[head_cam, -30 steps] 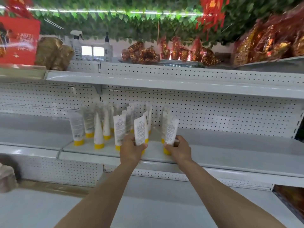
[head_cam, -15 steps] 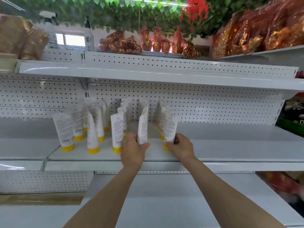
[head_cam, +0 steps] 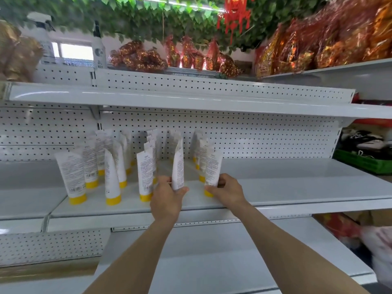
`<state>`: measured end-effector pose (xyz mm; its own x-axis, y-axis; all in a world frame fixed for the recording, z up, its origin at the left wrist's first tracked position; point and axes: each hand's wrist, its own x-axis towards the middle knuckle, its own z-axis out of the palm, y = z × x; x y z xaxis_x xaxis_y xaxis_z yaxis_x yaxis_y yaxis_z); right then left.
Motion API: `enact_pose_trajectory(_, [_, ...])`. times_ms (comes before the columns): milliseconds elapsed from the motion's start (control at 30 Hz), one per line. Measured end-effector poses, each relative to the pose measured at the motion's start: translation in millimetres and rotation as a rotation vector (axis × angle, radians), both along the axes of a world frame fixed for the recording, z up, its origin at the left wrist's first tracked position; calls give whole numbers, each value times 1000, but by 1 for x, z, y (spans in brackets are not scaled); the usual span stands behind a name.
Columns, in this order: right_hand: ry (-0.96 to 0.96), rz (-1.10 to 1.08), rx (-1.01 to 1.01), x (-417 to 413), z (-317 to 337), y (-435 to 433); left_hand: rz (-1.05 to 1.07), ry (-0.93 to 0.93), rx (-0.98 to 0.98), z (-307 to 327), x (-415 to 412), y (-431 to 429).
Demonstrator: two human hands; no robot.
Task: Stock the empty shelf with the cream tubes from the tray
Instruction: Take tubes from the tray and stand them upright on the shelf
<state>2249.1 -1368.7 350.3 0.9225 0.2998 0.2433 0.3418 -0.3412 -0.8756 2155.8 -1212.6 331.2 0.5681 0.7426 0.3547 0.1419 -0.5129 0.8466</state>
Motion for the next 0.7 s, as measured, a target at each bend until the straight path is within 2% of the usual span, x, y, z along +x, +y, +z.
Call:
enact_pose_trajectory(333, [1, 21, -34, -3, -2, -1, 7, 32, 23, 2, -4, -5])
enact_pose_trajectory(500, [45, 55, -100, -17, 5, -19, -15, 20, -29, 9, -16, -18])
enact_pose_trajectory(600, [-16, 50, -278, -27, 13, -47, 13, 24, -30, 10, -31, -35])
enact_pose_trajectory(700, [-145, 14, -448, -39, 26, -89, 97, 40, 133, 14, -50, -66])
